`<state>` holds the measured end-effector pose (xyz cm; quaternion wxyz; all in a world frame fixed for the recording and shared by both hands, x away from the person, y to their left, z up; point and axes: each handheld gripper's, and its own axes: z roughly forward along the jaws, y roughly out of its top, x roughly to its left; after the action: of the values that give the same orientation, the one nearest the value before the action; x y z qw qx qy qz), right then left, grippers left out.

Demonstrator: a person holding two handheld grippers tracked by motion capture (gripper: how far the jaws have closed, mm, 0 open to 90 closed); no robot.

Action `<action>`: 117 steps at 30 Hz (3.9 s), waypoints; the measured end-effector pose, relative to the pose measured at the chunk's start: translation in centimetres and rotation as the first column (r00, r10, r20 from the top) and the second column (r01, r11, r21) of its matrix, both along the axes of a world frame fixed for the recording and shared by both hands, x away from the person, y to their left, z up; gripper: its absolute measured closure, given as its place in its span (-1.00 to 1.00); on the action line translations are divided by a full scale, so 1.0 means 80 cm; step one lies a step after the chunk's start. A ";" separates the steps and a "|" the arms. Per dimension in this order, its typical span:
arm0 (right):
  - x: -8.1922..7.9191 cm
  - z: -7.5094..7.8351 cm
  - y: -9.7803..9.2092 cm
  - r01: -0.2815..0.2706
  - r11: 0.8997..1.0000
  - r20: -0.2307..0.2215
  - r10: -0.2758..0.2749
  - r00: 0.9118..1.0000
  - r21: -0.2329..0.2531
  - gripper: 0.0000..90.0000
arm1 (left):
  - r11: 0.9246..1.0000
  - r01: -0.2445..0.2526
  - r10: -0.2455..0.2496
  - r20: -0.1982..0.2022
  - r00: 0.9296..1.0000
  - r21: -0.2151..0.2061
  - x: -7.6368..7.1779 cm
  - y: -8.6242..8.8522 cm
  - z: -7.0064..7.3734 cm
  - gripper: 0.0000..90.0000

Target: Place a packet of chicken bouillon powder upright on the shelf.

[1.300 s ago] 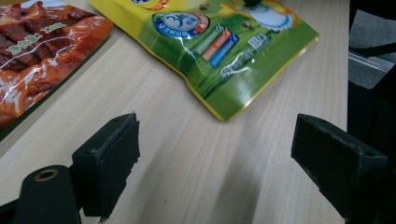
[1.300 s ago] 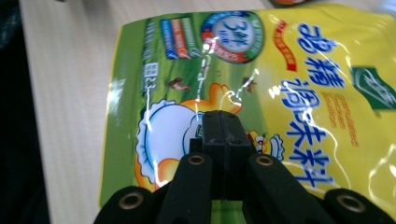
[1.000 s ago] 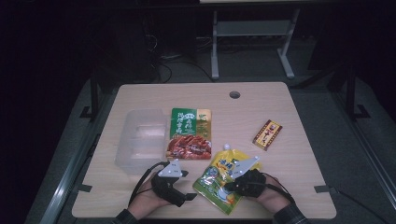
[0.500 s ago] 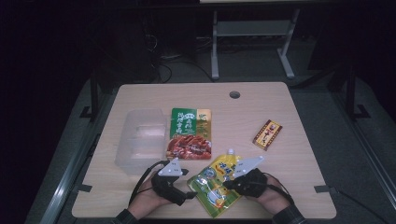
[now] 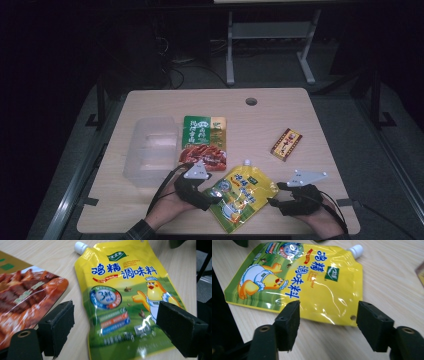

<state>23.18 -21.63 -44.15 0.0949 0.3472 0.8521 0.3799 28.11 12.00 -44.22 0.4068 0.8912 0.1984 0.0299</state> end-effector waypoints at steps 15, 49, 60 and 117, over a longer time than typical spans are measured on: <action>-0.012 0.000 -0.017 0.042 0.999 0.029 -0.043 0.999 0.033 -0.32 | 0.999 0.024 -0.023 -0.028 0.999 0.037 0.042 -0.066 -0.022 -0.67; -0.009 0.007 -0.027 0.068 0.997 0.058 -0.071 0.996 0.045 -0.28 | 0.993 -0.028 0.036 -0.061 0.998 0.118 0.053 -0.067 -0.023 0.88; -0.009 0.006 -0.029 0.069 0.996 0.045 -0.071 0.996 0.049 -0.29 | 0.999 -0.046 0.045 -0.073 0.996 -0.021 0.050 -0.055 -0.011 0.96; 0.067 0.040 0.016 -0.188 0.886 0.074 0.173 0.982 0.424 0.91 | 0.932 -0.097 0.116 0.036 0.993 -0.351 0.035 0.010 0.083 0.97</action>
<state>28.53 -20.38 -40.92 -0.0050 0.2725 0.7743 0.5711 30.94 12.83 -37.59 0.5612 0.7919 0.2371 0.0412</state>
